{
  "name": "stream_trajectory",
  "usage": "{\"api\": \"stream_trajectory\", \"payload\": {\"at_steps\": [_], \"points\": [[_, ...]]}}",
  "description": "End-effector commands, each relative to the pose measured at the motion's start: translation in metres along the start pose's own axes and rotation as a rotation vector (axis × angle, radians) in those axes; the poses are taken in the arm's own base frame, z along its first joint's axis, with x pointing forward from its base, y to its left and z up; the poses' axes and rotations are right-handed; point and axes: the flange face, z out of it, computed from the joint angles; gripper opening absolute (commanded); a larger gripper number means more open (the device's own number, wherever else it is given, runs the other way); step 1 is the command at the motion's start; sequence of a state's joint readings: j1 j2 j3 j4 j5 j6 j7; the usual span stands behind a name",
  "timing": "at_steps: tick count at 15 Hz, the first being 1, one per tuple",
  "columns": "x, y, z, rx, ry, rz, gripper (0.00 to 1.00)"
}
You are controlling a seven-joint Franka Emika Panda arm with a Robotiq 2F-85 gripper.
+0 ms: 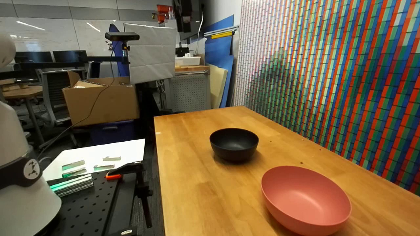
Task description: Put the black bowl in the pink bowl
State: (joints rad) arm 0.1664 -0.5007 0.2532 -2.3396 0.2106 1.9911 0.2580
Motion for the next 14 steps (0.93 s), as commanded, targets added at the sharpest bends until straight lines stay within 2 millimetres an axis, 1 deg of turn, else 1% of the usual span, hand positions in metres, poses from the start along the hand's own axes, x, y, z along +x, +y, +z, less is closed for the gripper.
{"api": "stream_trajectory", "payload": {"at_steps": [1, 2, 3, 4, 6, 8, 11, 13, 14], "points": [[0.057, -0.002, 0.015, -0.017, 0.140, 0.036, 1.00], [0.068, 0.000, 0.026, -0.019, 0.164, 0.052, 1.00], [0.076, 0.001, 0.043, -0.028, 0.174, 0.064, 1.00], [0.081, 0.001, 0.059, -0.041, 0.180, 0.069, 1.00], [0.088, 0.001, 0.097, -0.080, 0.173, 0.066, 1.00], [0.089, -0.004, 0.138, -0.125, 0.148, 0.052, 1.00], [0.090, -0.008, 0.189, -0.182, 0.104, 0.048, 1.00], [0.089, -0.011, 0.218, -0.215, 0.077, 0.045, 1.00], [0.087, -0.012, 0.227, -0.234, 0.050, 0.048, 1.00]]}}
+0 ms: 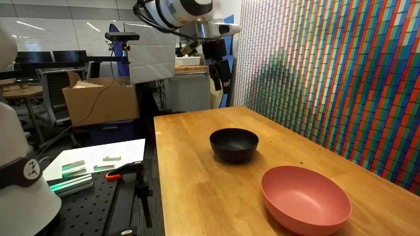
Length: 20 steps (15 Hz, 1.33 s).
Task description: Put the black bowl in the pink bowl
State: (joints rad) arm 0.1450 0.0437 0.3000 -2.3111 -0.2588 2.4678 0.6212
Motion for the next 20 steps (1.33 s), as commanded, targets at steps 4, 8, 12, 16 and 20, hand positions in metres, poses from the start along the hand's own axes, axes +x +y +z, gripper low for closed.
{"api": "stream_trajectory", "payload": {"at_steps": [4, 8, 12, 16, 20], "points": [[-0.005, -0.011, 0.029, -0.022, -0.042, -0.002, 1.00], [0.004, 0.002, 0.020, -0.057, 0.072, 0.022, 1.00], [-0.002, 0.002, 0.043, -0.110, 0.110, 0.020, 1.00], [-0.021, -0.013, 0.077, -0.136, 0.065, -0.001, 1.00], [-0.040, -0.034, 0.114, -0.158, 0.023, -0.033, 1.00]]}}
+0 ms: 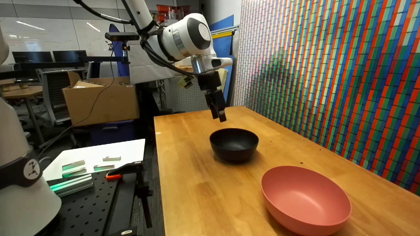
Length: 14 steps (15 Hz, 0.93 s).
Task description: Put the black bowl in the pink bowl
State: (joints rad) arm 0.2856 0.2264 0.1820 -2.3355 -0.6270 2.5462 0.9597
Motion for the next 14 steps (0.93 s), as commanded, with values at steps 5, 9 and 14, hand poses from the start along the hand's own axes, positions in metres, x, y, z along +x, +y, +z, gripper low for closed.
{"api": "stream_trajectory", "payload": {"at_steps": [5, 9, 14], "points": [[-0.014, -0.041, 0.060, -0.044, -0.016, -0.045, 1.00], [-0.013, -0.055, 0.084, -0.060, -0.022, -0.070, 0.74], [-0.005, -0.062, 0.095, -0.058, -0.020, -0.071, 0.35]]}}
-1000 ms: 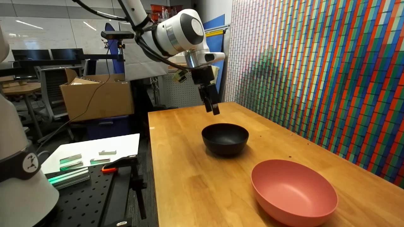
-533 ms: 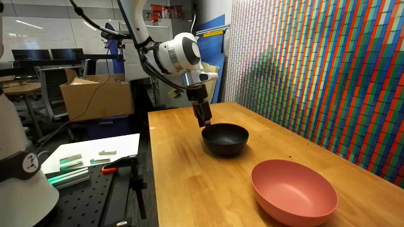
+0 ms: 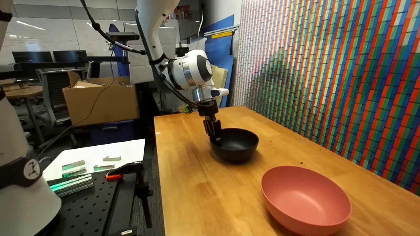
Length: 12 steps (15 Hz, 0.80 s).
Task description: Put the black bowl in the pink bowl
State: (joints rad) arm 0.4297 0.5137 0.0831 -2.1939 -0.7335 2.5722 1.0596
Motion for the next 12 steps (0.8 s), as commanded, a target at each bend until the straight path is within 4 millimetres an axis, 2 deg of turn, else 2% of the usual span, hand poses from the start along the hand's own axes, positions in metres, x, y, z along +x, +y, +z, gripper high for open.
{"api": "stream_trajectory", "payload": {"at_steps": [1, 4, 5, 7, 8, 12], "points": [[0.014, -0.007, 0.003, 0.003, 0.037, 0.008, 0.27], [0.020, -0.005, -0.003, 0.005, 0.050, 0.015, 0.05], [0.022, -0.003, -0.005, 0.005, 0.056, 0.018, 0.00], [0.029, 0.004, -0.011, 0.001, 0.068, 0.031, 0.01], [0.032, 0.007, -0.015, 0.001, 0.077, 0.035, 0.04], [0.041, 0.023, -0.022, -0.001, 0.072, 0.052, 0.03]]}}
